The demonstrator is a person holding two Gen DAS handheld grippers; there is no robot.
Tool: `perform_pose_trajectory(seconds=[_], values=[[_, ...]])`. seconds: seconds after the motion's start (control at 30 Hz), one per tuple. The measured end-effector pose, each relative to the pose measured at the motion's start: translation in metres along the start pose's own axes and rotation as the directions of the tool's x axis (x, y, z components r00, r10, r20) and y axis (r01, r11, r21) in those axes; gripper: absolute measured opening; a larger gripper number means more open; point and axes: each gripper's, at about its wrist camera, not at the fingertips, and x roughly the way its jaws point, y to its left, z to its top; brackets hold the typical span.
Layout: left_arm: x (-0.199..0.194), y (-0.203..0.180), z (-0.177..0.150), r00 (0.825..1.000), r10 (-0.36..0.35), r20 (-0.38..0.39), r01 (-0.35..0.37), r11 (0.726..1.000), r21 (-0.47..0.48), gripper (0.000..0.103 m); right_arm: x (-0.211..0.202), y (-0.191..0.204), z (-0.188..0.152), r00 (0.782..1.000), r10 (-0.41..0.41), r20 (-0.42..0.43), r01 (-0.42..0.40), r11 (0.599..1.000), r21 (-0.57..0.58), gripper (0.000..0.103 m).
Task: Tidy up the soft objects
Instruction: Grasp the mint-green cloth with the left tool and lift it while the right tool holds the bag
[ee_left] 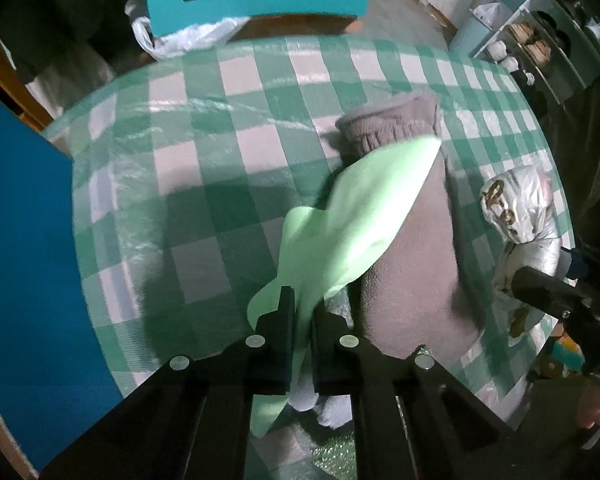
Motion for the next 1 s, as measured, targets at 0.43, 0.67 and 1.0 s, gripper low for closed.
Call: perform_pose_trajectory(seconds=[0.43, 0.67, 1.0], values=[[-0.006, 0.013, 0.0, 1.0, -0.009, 0.013, 0.009, 0.999, -0.038, 0.021, -0.009, 0.016, -0.001, 1.0, -0.003, 0.019, 0.003, 1.0, -0.02, 0.05], [-0.006, -0.006, 0.0, 0.996, 0.057, 0.062, -0.061, 0.996, 0.066, 0.062, -0.006, 0.011, -0.003, 1.0, -0.003, 0.008, 0.003, 1.0, -0.009, 0.05], [0.008, -0.017, 0.008, 0.994, 0.076, 0.075, -0.086, 0.984, 0.153, 0.062, -0.002, 0.006, -0.003, 1.0, 0.013, -0.003, -0.013, 1.0, 0.0, 0.05]])
